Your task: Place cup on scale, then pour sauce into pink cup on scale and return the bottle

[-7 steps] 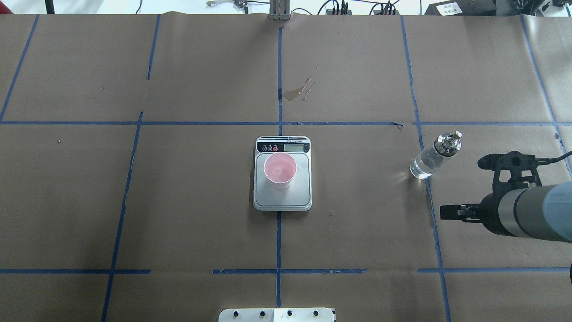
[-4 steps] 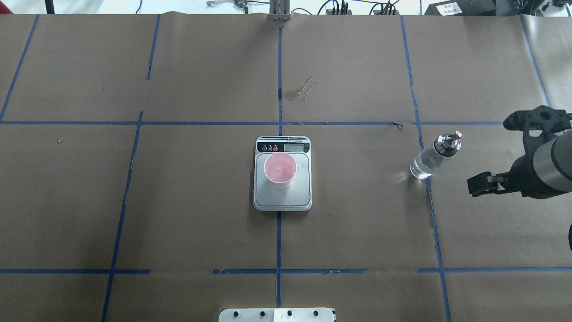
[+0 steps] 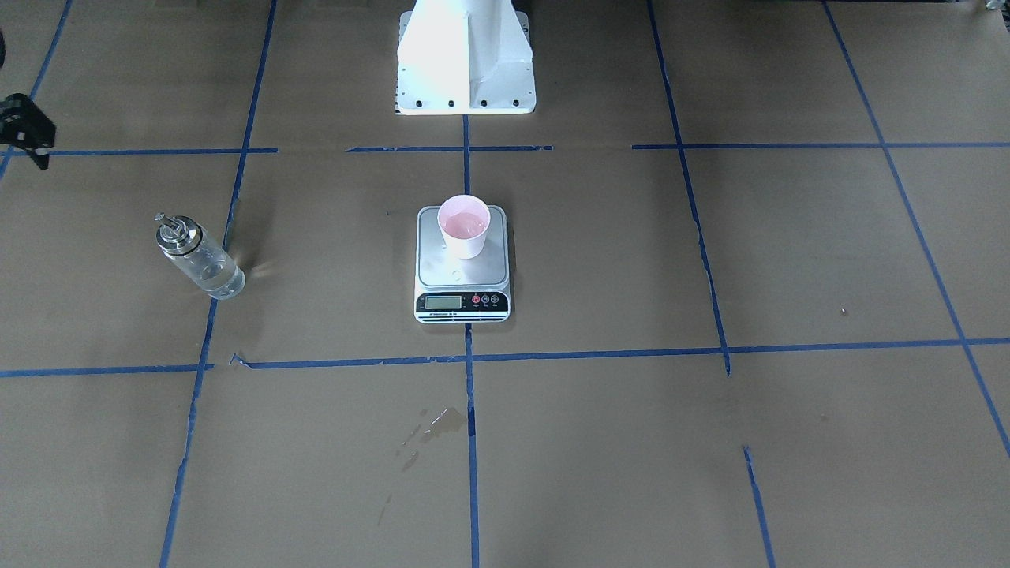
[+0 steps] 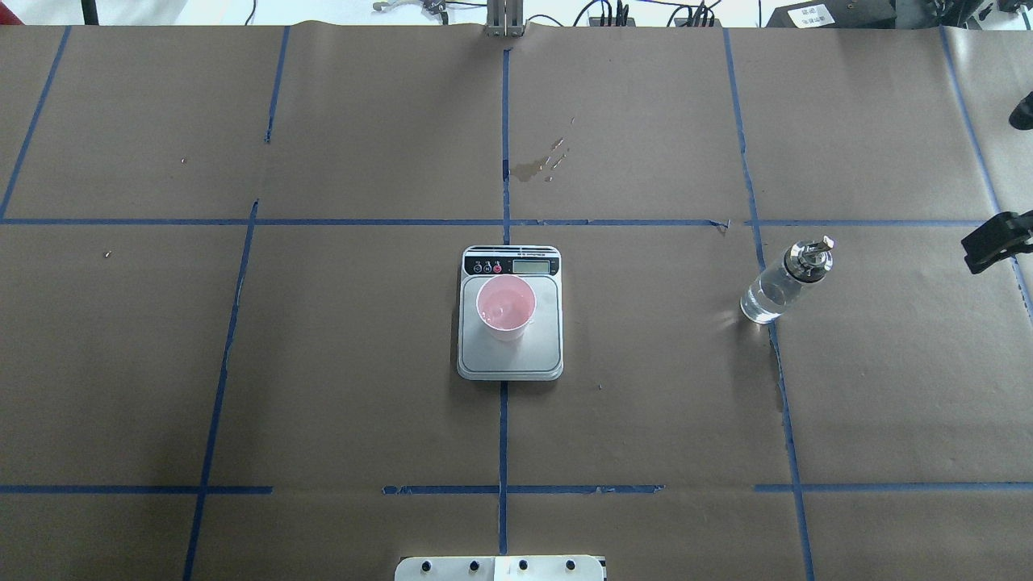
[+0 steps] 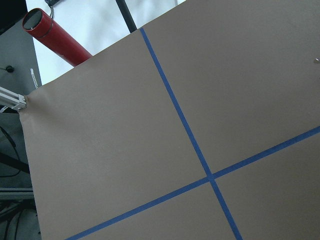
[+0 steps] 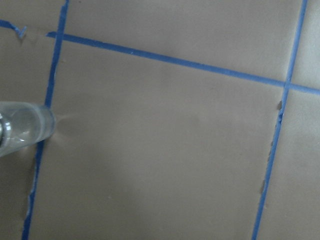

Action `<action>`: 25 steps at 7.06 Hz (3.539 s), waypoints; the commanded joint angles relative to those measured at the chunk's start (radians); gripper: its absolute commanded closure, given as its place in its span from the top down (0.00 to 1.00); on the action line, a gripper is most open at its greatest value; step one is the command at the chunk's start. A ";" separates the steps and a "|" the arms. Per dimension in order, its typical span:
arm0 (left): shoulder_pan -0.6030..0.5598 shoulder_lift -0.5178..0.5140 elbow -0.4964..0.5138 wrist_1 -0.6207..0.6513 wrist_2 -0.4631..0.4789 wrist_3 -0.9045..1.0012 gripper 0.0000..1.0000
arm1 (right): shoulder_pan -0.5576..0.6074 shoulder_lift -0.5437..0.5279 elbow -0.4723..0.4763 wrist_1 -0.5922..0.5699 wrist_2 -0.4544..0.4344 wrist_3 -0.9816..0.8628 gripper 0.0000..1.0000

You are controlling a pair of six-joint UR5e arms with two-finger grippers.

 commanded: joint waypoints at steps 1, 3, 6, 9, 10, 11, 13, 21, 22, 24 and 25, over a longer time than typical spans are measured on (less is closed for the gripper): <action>0.000 0.007 0.015 0.000 -0.002 0.023 1.00 | 0.238 0.002 -0.255 0.101 0.163 -0.372 1.00; 0.000 0.013 0.047 0.004 0.000 0.110 1.00 | 0.309 -0.012 -0.394 0.236 0.213 -0.408 1.00; -0.061 0.045 0.118 0.005 -0.019 0.154 1.00 | 0.310 -0.030 -0.490 0.390 0.198 -0.397 1.00; -0.058 0.032 0.150 -0.004 -0.014 0.141 1.00 | 0.310 -0.032 -0.488 0.392 0.187 -0.294 1.00; -0.055 0.009 0.152 0.017 -0.014 0.018 1.00 | 0.310 -0.032 -0.488 0.392 0.189 -0.294 1.00; -0.052 0.006 0.130 0.095 -0.022 -0.079 1.00 | 0.310 -0.034 -0.490 0.392 0.187 -0.294 1.00; -0.045 -0.007 0.126 0.222 -0.140 -0.081 1.00 | 0.310 -0.038 -0.488 0.392 0.189 -0.293 1.00; 0.037 0.004 0.126 0.260 -0.160 -0.080 1.00 | 0.334 -0.089 -0.497 0.392 0.192 -0.274 1.00; 0.037 0.006 0.126 0.260 -0.158 -0.080 1.00 | 0.336 -0.091 -0.500 0.392 0.193 -0.274 1.00; 0.035 0.007 0.127 0.258 -0.157 -0.080 1.00 | 0.336 -0.091 -0.499 0.392 0.193 -0.273 1.00; 0.035 0.007 0.127 0.258 -0.157 -0.080 1.00 | 0.336 -0.089 -0.499 0.392 0.195 -0.273 1.00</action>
